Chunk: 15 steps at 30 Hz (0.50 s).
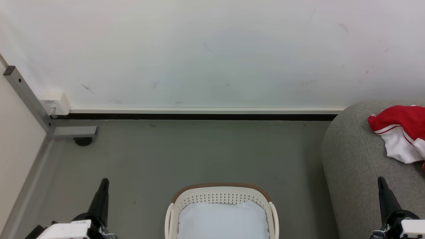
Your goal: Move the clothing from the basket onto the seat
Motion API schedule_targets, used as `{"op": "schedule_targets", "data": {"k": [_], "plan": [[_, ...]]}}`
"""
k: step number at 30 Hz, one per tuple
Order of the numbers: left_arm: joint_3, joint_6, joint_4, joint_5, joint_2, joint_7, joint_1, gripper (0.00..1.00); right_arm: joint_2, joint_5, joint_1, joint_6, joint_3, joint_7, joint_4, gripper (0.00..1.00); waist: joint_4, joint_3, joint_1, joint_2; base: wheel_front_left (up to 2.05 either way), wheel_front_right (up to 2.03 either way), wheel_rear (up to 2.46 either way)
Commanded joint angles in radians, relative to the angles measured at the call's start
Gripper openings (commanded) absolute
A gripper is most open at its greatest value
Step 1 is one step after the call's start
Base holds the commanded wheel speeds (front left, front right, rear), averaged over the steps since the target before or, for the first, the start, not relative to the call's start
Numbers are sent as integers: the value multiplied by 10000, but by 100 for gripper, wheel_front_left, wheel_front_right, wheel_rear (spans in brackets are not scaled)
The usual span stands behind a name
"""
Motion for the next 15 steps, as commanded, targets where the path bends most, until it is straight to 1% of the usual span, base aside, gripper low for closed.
{"op": "schedule_targets", "data": {"k": [1, 15], "plan": [[25, -61, -29, -135, 80, 37, -83, 0, 4, -42, -115, -21, -43, 29, -33, 0, 0, 0, 0, 0, 0, 0, 0], [25, -60, -30, -136, 80, 36, -83, 0, 5, -46, -116, -21, -45, 34, -32, 0, 0, 0, 0, 0, 0, 0, 0]]}}
